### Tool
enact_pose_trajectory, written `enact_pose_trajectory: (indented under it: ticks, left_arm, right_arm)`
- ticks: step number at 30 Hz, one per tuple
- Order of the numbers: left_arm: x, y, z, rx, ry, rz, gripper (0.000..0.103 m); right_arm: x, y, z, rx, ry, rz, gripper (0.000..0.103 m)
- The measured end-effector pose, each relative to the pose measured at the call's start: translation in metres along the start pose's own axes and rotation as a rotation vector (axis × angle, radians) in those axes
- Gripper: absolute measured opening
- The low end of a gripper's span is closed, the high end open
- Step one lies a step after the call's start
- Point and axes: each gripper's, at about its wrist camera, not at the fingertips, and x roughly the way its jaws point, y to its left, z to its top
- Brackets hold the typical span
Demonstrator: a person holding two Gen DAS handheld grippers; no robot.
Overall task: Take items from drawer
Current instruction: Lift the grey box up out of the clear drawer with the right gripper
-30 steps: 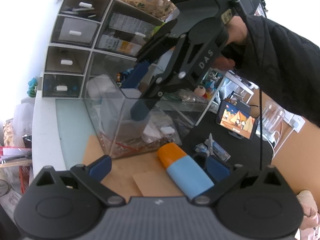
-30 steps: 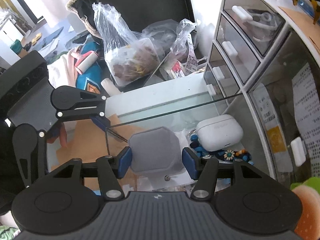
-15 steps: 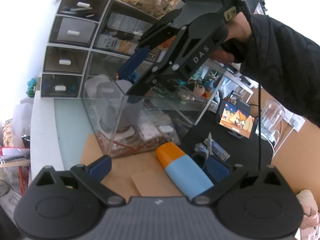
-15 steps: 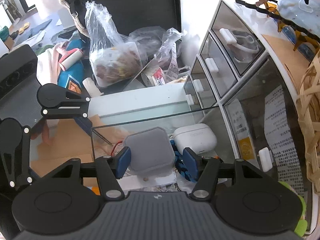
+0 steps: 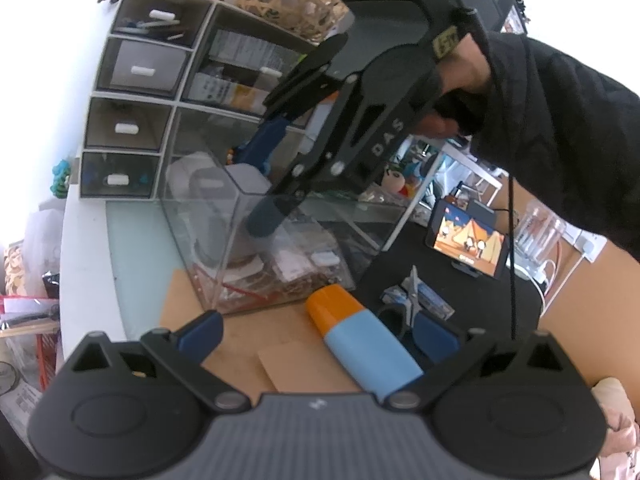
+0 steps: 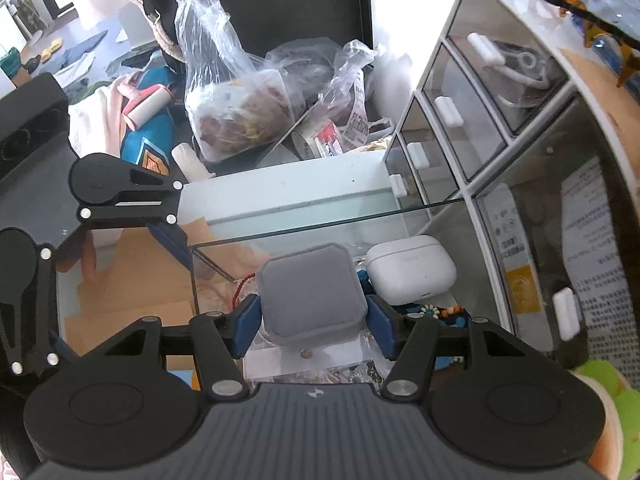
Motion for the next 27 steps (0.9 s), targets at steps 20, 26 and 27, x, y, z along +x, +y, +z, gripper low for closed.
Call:
enact_pose_trajectory:
  ticks: [20,26,27]
  left_arm:
    - [-0.008,-0.007,-0.004,0.008,0.013,-0.038,0.103]
    - [-0.007,-0.012,-0.005,0.008,0.018,-0.081,0.103]
    - [-0.007,-0.013,-0.005,0.007,0.018,-0.09,0.103]
  right_arm:
    - [0.014,0.017,-0.002,-0.022,0.028,-0.068,0.061]
    - [0.001,0.021,-0.003,-0.019,0.029,-0.107,0.06]
    - [-0.001,0.022,-0.003,-0.02,0.031,-0.116,0.061]
